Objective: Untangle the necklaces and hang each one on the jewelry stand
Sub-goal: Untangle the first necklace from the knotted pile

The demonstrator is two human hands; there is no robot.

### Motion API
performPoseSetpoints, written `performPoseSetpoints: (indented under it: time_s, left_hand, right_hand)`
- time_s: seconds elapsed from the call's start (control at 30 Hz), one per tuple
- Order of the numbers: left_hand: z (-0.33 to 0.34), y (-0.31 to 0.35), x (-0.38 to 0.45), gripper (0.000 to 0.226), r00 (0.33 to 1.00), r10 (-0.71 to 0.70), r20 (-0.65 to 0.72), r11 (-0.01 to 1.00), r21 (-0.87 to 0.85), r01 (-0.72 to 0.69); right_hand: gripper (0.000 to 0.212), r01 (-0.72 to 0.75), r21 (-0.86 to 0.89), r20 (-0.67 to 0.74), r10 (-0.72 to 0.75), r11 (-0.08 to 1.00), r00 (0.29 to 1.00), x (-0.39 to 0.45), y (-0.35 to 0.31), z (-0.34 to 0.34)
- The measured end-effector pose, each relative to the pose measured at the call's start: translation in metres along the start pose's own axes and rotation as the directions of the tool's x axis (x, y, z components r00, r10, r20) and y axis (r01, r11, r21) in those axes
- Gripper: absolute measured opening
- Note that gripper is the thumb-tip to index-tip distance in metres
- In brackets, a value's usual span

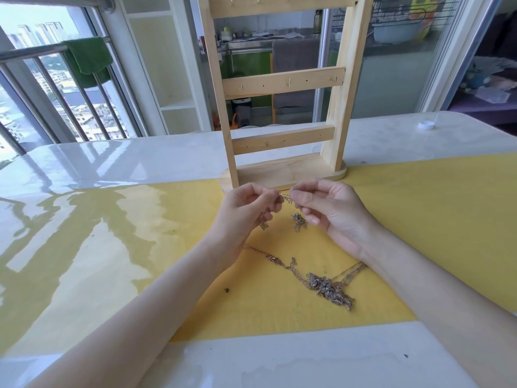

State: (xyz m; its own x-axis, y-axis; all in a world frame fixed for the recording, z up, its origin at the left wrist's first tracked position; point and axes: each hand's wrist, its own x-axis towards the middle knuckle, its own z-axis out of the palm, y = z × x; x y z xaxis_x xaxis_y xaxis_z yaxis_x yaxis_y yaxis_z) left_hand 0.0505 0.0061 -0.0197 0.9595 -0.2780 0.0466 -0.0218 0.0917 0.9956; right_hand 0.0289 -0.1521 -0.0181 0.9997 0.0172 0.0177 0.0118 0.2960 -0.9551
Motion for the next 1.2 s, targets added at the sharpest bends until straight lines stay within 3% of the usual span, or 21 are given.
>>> performPoseSetpoints:
  time_s: [0.17, 0.33, 0.43, 0.67, 0.83, 1.03, 1.2]
  left_hand:
    - [-0.0013, 0.0011, 0.0022, 0.015, 0.998, -0.037, 0.053, 0.985, -0.165, 0.046]
    - [-0.0036, 0.001, 0.0026, 0.013, 0.993, 0.09, 0.075, 0.991, 0.089, -0.097]
    - [-0.0048, 0.0021, 0.0019, 0.012, 0.985, 0.134, 0.108, 0.965, 0.212, -0.155]
    - [0.003, -0.0026, -0.0001, 0.016, 0.981, 0.087, 0.171, 0.917, 0.371, -0.146]
    - [0.0025, -0.0002, -0.0008, 0.015, 0.987, 0.06, 0.148, 0.946, 0.306, -0.104]
    - [-0.0022, 0.0028, -0.0013, 0.012, 0.995, -0.056, 0.087, 0.998, 0.038, 0.052]
    - [-0.0028, 0.0018, 0.0004, 0.014, 0.998, -0.052, 0.047, 0.998, 0.043, 0.05]
  right_hand:
    - [0.013, -0.063, -0.07, 0.071, 0.068, 0.996, 0.995, 0.0011, 0.001, -0.0011]
    - [0.006, -0.134, -0.132, 0.066, 0.144, 0.982, 0.987, 0.0027, 0.0001, -0.0036]
    - [0.006, -0.142, -0.027, 0.034, 0.143, 0.989, 0.989, 0.0033, -0.0013, -0.0051]
    - [0.016, -0.1, 0.175, -0.002, 0.102, 0.979, 0.995, 0.0038, -0.0009, -0.0054]
    - [0.02, -0.084, 0.196, -0.024, 0.09, 0.977, 0.996, 0.0019, -0.0019, -0.0013]
    - [0.016, -0.057, 0.115, -0.085, 0.067, 0.992, 0.994, 0.001, -0.0018, -0.0007]
    - [0.017, -0.038, 0.006, -0.071, 0.039, 0.999, 0.997, 0.0, -0.0017, 0.0007]
